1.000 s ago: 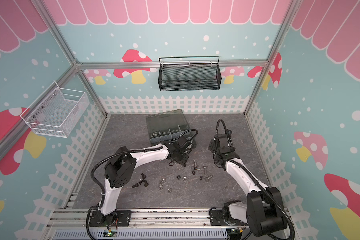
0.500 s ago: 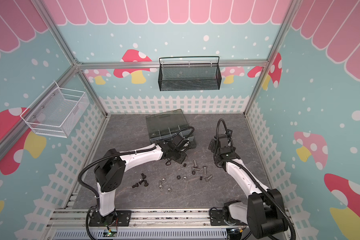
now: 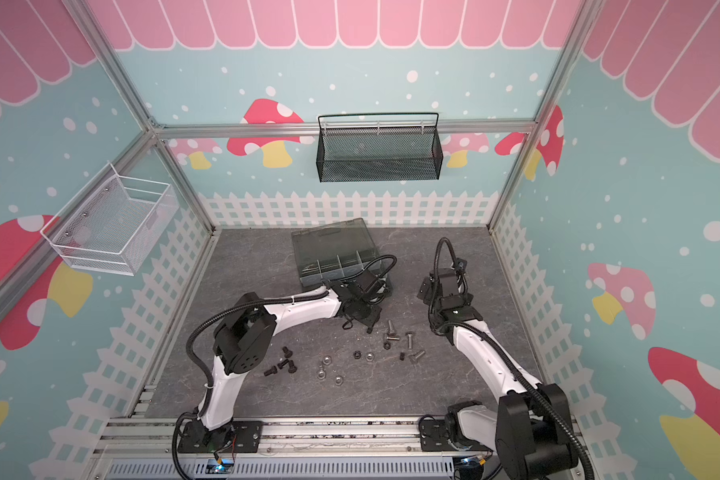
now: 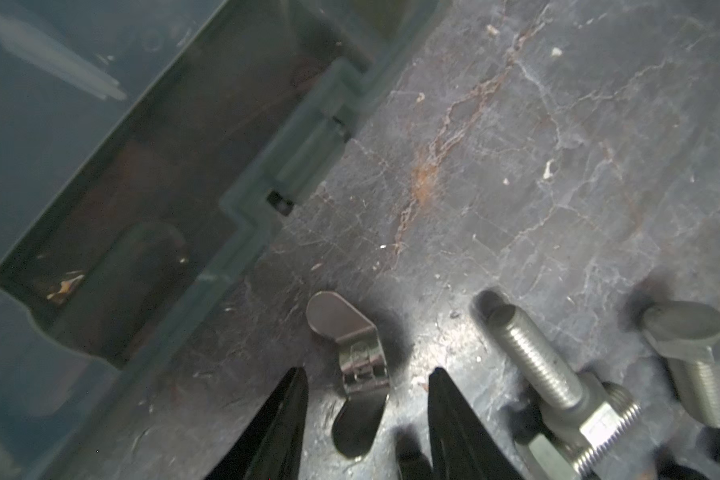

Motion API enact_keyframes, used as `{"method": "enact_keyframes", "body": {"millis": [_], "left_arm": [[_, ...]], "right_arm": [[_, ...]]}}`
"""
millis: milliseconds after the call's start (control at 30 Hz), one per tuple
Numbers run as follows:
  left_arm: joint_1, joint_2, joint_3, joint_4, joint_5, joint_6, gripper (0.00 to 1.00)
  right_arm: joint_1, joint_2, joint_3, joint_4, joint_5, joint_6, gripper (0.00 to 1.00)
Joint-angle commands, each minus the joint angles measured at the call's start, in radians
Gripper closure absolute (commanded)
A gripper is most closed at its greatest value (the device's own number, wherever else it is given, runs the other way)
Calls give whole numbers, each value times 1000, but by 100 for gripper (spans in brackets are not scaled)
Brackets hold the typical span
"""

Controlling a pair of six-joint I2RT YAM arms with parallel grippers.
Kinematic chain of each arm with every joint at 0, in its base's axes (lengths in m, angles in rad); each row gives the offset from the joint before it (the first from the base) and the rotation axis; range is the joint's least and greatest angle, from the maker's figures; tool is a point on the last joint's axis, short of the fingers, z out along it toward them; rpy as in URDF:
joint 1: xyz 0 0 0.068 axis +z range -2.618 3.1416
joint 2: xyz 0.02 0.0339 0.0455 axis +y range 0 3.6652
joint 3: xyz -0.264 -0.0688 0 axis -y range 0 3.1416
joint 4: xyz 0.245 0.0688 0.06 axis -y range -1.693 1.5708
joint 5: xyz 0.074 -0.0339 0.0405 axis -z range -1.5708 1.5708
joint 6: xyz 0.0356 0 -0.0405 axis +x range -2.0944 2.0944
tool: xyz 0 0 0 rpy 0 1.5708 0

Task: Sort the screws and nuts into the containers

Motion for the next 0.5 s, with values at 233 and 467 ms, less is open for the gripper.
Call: {"method": "enact_keyframes", "body": {"millis": [233, 467], "left_arm": [[-4, 72, 65, -37, -4, -18, 55], [-5, 58, 47, -57, -22, -19, 65]], "right_arm": [[6, -5, -13, -3, 16, 6, 2], [6, -5, -15, -3, 14, 9, 2]]}}
